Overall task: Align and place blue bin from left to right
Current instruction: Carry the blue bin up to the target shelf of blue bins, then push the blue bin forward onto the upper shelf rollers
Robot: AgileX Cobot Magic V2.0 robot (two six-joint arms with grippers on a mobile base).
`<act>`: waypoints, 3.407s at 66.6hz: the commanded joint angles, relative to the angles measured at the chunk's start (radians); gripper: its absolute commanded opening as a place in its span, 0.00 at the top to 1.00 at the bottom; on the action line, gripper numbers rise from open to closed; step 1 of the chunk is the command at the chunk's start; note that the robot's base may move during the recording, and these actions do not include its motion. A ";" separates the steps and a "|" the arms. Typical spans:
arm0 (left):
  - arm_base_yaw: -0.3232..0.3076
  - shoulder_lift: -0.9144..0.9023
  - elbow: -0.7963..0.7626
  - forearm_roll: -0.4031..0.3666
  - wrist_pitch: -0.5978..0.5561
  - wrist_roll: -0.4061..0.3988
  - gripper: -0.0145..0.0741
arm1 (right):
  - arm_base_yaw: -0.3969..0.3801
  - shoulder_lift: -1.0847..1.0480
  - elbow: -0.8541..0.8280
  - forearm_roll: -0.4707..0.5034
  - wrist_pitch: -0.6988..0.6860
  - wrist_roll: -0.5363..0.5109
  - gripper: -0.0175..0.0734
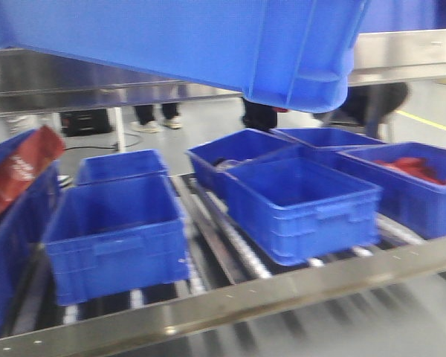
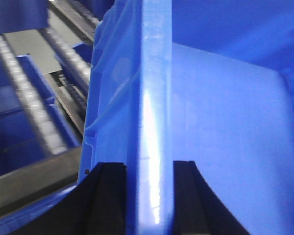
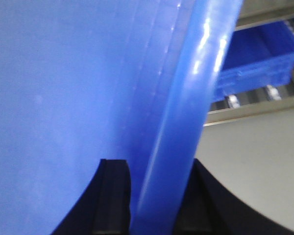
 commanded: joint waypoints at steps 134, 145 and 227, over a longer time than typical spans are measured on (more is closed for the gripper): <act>0.002 -0.026 -0.019 -0.016 -0.238 -0.008 0.96 | 0.003 -0.025 -0.011 0.007 -0.070 -0.039 0.88; 0.002 -0.026 -0.019 -0.016 -0.238 -0.008 0.96 | 0.003 -0.025 -0.011 0.007 -0.070 -0.039 0.88; 0.002 0.005 -0.019 0.010 -0.136 -0.053 0.96 | -0.068 -0.017 -0.013 0.003 -0.267 -0.047 0.88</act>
